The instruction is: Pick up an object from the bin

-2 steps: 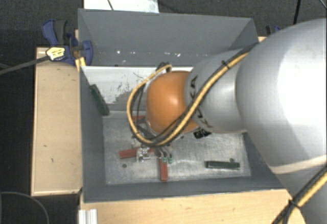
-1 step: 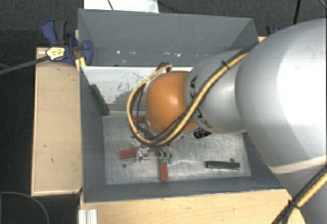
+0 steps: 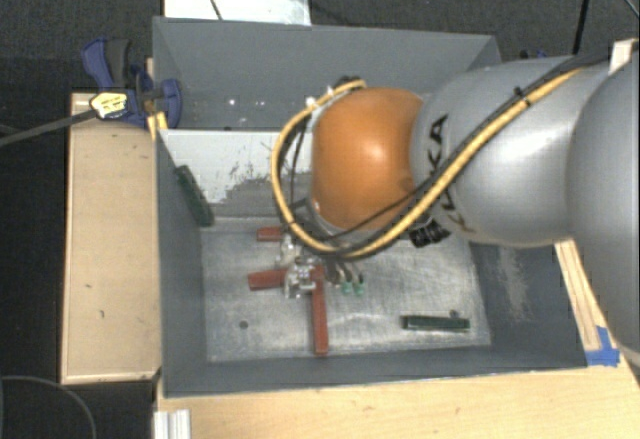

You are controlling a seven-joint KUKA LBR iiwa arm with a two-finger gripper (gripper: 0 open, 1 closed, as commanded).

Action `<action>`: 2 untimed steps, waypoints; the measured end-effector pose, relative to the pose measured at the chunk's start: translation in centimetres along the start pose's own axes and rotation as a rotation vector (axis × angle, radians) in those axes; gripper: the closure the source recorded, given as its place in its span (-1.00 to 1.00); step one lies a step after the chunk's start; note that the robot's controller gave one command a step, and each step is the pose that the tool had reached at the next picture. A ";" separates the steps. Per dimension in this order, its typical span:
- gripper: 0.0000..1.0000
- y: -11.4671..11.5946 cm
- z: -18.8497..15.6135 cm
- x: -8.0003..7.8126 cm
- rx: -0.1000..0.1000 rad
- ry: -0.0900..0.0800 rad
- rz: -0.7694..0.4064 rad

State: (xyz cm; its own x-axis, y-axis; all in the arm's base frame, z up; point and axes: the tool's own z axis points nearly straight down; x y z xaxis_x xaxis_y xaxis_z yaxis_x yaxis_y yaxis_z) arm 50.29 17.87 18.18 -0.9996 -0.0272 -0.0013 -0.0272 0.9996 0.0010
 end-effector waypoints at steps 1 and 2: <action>1.00 0.0 0.0 0.0 0.000 0.000 0.002; 1.00 -0.1 -2.0 -0.4 0.001 0.001 -0.003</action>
Offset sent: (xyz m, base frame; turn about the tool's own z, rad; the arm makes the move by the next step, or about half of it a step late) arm 0.0062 -0.0010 0.0307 -0.0069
